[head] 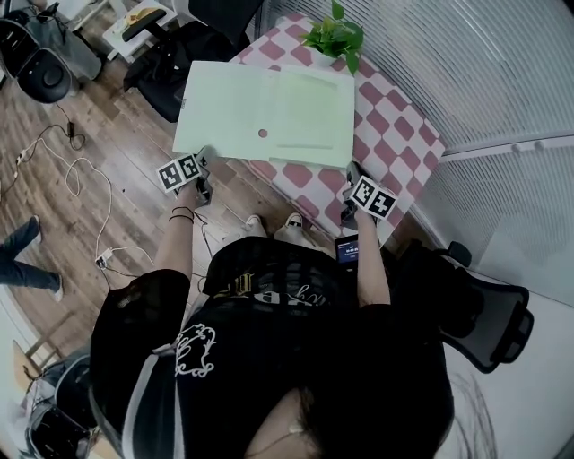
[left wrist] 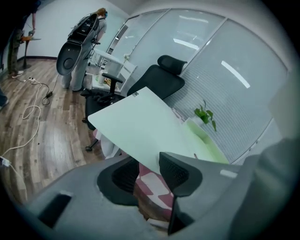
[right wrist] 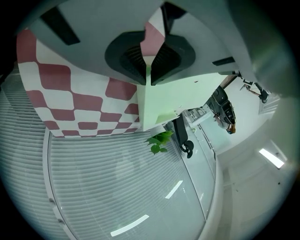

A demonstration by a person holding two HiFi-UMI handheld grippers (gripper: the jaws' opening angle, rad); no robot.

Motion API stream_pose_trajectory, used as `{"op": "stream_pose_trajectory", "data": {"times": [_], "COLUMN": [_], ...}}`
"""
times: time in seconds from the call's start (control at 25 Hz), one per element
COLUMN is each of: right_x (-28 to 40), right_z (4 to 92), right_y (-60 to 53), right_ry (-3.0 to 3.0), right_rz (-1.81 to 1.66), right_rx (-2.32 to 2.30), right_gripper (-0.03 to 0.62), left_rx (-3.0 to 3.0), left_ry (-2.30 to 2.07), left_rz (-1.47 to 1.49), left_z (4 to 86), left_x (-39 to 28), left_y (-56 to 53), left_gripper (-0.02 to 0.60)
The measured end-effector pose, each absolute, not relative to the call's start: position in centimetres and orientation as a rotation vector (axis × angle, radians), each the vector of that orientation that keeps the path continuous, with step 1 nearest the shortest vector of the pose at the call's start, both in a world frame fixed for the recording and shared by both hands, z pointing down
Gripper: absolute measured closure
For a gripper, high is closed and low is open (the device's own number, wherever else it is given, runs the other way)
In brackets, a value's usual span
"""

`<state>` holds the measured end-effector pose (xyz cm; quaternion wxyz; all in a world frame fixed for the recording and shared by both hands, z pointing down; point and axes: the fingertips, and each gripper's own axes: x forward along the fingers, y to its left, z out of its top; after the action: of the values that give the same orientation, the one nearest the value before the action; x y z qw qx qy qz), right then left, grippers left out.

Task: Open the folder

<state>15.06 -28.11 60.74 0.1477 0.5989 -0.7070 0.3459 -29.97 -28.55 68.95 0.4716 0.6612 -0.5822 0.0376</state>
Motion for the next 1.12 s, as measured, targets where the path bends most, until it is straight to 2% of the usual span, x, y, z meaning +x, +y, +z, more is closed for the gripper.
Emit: {"op": "stream_pose_trajectory", "data": {"times": [0.12,0.2,0.28,0.36,0.76,1.12], "right_x": [14.3,13.7,12.8,11.7,5.1,1.6], "right_z": [59.0,57.6,56.1,54.6,47.9,46.3], "right_y": [-28.1,-28.0,-27.8,-27.4,-23.9,-20.1], "right_ry": [-2.105,-2.168,-2.233,-2.286,-2.502,-2.535], "right_rz": [0.997,0.997,0.985,0.971,0.837,0.707], "right_rx": [1.717,1.707,1.69,1.67,1.595,1.456], "right_gripper": [0.56,0.559,0.559,0.559,0.56,0.56], "left_rx": [1.695,1.762,1.826,1.874,2.163,2.401], "left_ry": [-1.412,-1.39,-1.345,-1.306,-1.073,-0.931], "left_rz": [-0.128,-0.238,-0.268,-0.258,-0.164,-0.09], "left_z": [66.4,64.5,63.3,62.4,56.6,51.2], "left_x": [-30.3,-29.7,-28.7,-27.8,-21.3,-15.7], "left_y": [-28.3,-28.0,-27.5,-26.7,-23.4,-21.0], "left_gripper": [0.434,0.385,0.342,0.333,0.333,0.334]}}
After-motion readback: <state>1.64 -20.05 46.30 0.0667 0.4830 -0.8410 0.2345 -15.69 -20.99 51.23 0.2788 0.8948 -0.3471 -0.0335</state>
